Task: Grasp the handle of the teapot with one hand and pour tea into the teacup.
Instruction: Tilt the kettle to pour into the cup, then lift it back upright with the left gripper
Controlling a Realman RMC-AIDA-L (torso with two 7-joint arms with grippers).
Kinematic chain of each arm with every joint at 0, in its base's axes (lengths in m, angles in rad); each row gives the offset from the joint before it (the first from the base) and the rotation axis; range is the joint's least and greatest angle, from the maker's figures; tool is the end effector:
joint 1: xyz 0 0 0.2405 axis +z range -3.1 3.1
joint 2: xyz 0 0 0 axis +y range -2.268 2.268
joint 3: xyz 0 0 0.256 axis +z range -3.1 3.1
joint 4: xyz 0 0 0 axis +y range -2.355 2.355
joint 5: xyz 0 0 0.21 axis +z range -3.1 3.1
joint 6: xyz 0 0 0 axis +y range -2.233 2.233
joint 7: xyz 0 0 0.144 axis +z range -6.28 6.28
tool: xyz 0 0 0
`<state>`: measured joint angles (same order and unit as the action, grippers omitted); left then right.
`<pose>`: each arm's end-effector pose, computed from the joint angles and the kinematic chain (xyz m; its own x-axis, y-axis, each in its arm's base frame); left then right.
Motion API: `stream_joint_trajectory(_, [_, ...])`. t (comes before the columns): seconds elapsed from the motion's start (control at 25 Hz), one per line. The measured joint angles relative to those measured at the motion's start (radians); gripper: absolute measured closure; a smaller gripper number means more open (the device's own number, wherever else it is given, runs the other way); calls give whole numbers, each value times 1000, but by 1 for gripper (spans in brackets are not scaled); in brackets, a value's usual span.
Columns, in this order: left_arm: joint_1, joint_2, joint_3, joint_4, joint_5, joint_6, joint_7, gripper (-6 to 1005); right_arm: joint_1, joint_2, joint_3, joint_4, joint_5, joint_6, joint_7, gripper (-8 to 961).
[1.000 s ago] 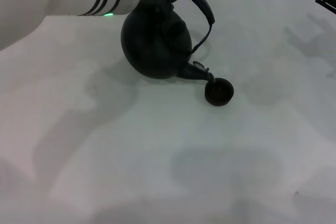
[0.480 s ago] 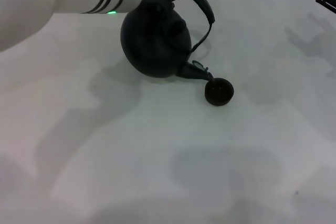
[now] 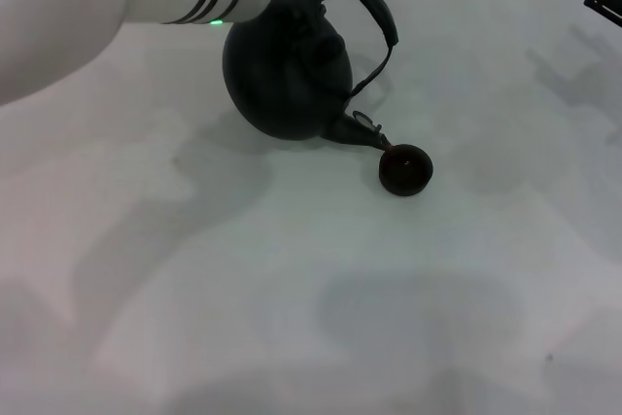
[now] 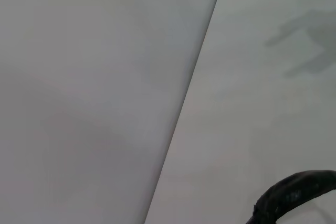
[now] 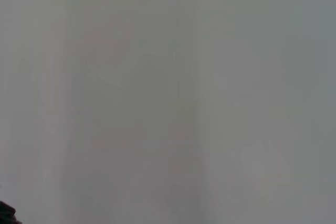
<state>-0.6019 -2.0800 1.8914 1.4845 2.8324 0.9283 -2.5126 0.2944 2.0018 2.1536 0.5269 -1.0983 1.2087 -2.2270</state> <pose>-0.0845 0.3736 -0.0578 0.9678 -0.0166 -0.2510 -0.1738 -0.7653 -0.6197 0.3287 0.3293 0.0533 0.7063 -0.0450 -0.7064 -0.6193 -0.5228 -0.5858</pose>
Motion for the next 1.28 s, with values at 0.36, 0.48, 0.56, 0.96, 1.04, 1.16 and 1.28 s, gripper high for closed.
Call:
stream_joint_trajectory(0.36, [-20, 0, 2, 0, 1, 1, -2, 869, 1, 0, 0, -13, 1, -2, -2, 113])
stream_joint_trajectory(0.48, [-25, 0, 5, 0, 1, 1, -3, 869, 2, 0, 0, -17, 2, -2, -2, 113])
stream_joint_trajectory(0.56, [-28, 0, 10, 0, 1, 1, -4, 869, 2, 0, 0, -18, 2, -3, -2, 113])
stream_joint_trajectory(0.96, [-43, -1, 27, -1, 1, 14, -6, 870, 3, 0, 0, -20, 2, -8, -2, 112])
stream_joint_trajectory(1.04, [-45, -2, 27, -1, 1, 16, -6, 870, 3, 0, 0, -20, 2, -9, -2, 113])
stream_joint_trajectory(1.16, [-49, -2, 27, -3, 1, 24, -6, 871, 3, 0, 0, -21, 2, -9, -2, 113])
stream_joint_trajectory(1.28, [-51, -2, 27, -7, 1, 26, -6, 871, 3, 0, 0, -21, 2, -9, -2, 113])
